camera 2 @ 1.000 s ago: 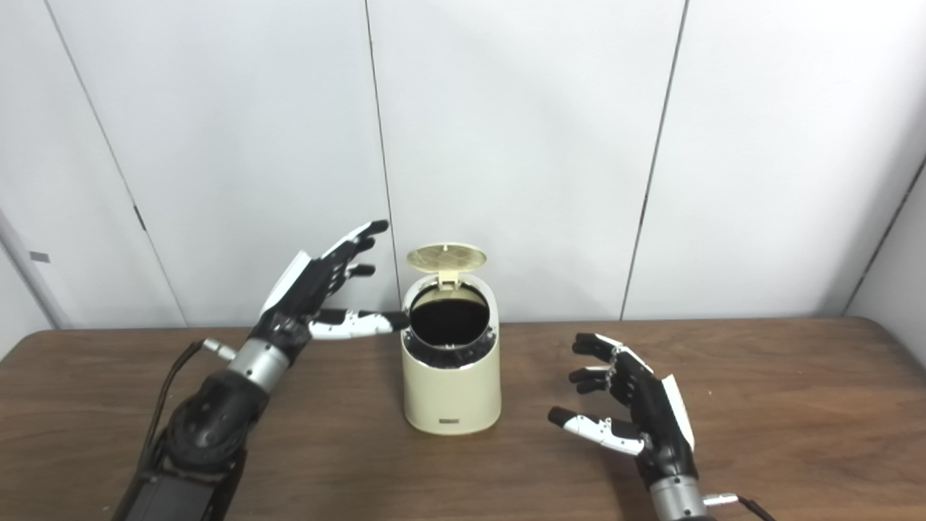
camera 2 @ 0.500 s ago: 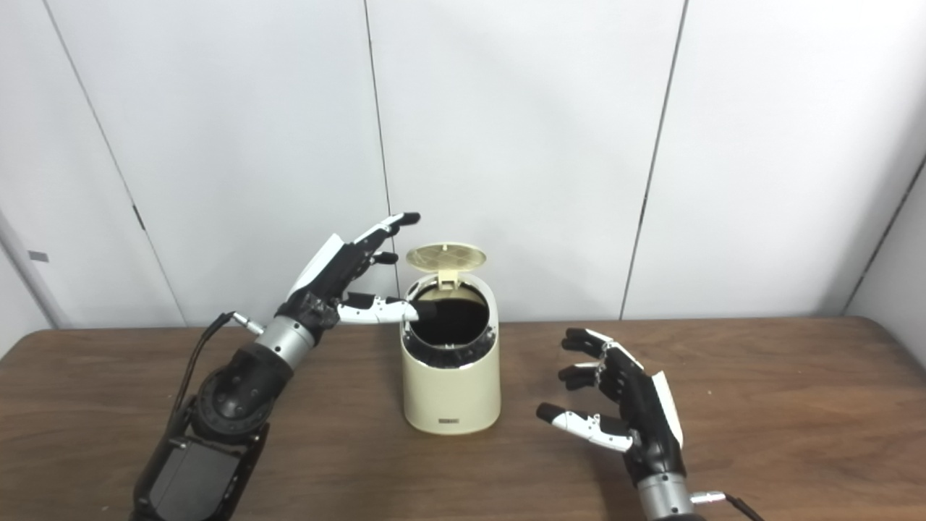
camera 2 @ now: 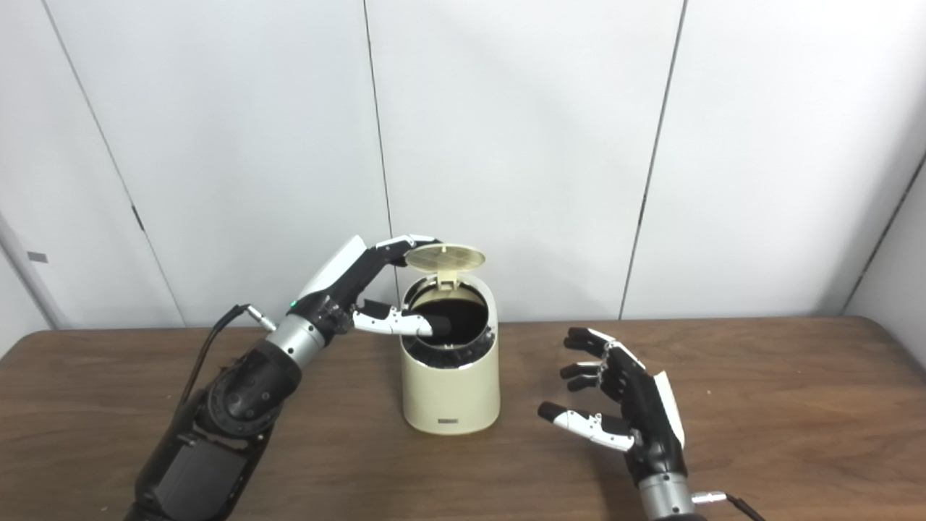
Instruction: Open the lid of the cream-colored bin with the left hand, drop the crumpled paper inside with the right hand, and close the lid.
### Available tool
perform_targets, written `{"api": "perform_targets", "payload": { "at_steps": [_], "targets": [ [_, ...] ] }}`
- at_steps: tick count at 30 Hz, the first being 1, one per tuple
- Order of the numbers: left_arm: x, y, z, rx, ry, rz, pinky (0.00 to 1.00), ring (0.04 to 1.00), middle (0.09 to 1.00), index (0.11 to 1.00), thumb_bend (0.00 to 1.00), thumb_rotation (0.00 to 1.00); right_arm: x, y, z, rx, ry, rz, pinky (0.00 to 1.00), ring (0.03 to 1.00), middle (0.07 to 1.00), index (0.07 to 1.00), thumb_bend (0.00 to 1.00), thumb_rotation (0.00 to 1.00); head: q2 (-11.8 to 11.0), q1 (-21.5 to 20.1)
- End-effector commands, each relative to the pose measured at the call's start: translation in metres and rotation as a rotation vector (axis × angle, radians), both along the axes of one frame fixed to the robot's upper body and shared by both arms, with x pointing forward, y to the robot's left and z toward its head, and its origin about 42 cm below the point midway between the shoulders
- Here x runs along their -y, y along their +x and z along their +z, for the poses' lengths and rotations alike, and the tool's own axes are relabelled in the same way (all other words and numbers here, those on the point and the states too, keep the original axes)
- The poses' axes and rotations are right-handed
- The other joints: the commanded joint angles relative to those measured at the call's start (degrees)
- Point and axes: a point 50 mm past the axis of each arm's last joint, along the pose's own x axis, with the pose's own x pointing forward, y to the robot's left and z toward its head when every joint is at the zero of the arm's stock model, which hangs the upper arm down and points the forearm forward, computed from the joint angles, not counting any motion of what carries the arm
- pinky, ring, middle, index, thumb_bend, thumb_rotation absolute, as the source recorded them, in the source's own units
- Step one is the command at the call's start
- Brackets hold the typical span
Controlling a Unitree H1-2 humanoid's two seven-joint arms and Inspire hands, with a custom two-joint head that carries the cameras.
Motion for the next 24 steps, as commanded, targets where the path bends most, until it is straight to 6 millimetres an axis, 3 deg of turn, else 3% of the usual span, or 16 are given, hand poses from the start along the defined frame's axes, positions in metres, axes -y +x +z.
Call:
{"api": "perform_targets", "payload": {
  "at_steps": [1, 18, 24],
  "targets": [
    [0.0030, 0.0012, 0.0372, 0.104, 0.007, -0.025, 0.90, 0.967, 0.815, 0.778, 0.99, 0.41, -0.0033, 0.0082, 0.0214, 0.085, 0.008, 0.007, 0.51, 0.588, 0.732, 0.724, 0.76, 0.18, 0.06, -0.09],
    [-0.0030, -0.0044, 0.0362, 0.114, 0.088, -0.022, 0.91, 0.971, 0.784, 0.727, 0.98, 0.41, -0.0076, 0.0076, 0.0233, 0.073, 0.026, 0.009, 0.50, 0.575, 0.731, 0.719, 0.75, 0.16, 0.57, -0.50],
    [-0.0050, -0.0083, 0.0346, 0.126, 0.134, -0.028, 0.90, 0.972, 0.779, 0.726, 0.98, 0.40, -0.0095, 0.0072, 0.0246, 0.070, 0.029, 0.004, 0.55, 0.591, 0.739, 0.714, 0.76, 0.18, 0.82, -0.72]
  ]
}}
